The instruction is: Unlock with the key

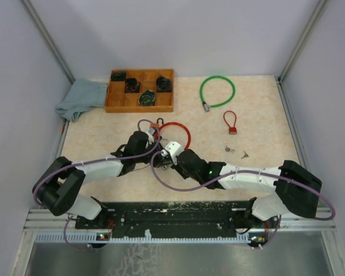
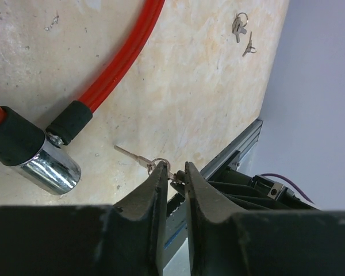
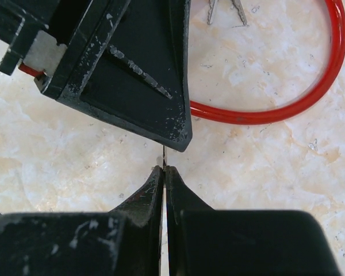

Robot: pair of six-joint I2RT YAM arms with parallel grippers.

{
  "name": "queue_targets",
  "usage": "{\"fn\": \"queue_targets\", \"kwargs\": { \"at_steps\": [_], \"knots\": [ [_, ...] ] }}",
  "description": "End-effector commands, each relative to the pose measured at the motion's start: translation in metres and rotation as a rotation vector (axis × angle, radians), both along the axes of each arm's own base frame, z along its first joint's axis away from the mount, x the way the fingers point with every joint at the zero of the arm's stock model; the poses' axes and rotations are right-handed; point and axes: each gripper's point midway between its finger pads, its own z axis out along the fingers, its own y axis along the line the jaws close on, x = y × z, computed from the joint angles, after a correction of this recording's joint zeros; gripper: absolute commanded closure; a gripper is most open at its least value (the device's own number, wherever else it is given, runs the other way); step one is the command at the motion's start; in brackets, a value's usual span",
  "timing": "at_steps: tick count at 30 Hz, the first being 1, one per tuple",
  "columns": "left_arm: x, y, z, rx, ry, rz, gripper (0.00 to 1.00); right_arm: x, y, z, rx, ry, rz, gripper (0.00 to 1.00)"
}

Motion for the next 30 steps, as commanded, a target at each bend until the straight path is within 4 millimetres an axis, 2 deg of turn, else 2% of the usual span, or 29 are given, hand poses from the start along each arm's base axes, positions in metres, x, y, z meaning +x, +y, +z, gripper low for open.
{"fn": "queue_targets", "kwargs": {
  "at_steps": [1,6,10,13,17,20,24,30],
  "knots": [
    [0.004,-0.008,0.008,-0.011,-0.019,-0.01,0.81,0.008,0.02,0.029,0.071,-0.066,0.006,1.0],
    [0.004,-0.009,0.01,-0.013,-0.024,-0.014,0.98,0.01,0.023,0.031,0.081,-0.076,0.007,1.0],
    [0.006,-0.008,0.01,0.0,-0.039,-0.011,1.0,0.009,0.027,0.035,0.099,-0.074,0.025,0.98],
    [0.01,-0.008,0.015,0.005,-0.103,-0.032,1.0,0.008,0.026,0.039,0.104,-0.073,0.022,0.87],
    [0.019,-0.007,0.034,0.036,-0.307,-0.099,1.0,0.004,0.019,0.045,0.127,-0.059,0.022,0.71],
    [0.024,-0.003,0.049,0.08,-0.471,-0.143,1.0,-0.004,0.018,0.057,0.206,-0.015,0.06,0.64],
    [0.027,0.0,0.072,0.121,-0.667,-0.221,1.0,-0.007,0.01,0.085,0.373,0.033,0.108,0.59],
    [0.013,-0.004,0.105,0.088,-0.874,-0.348,1.0,-0.003,-0.008,0.118,0.603,0.077,0.158,0.52]
  ]
}}
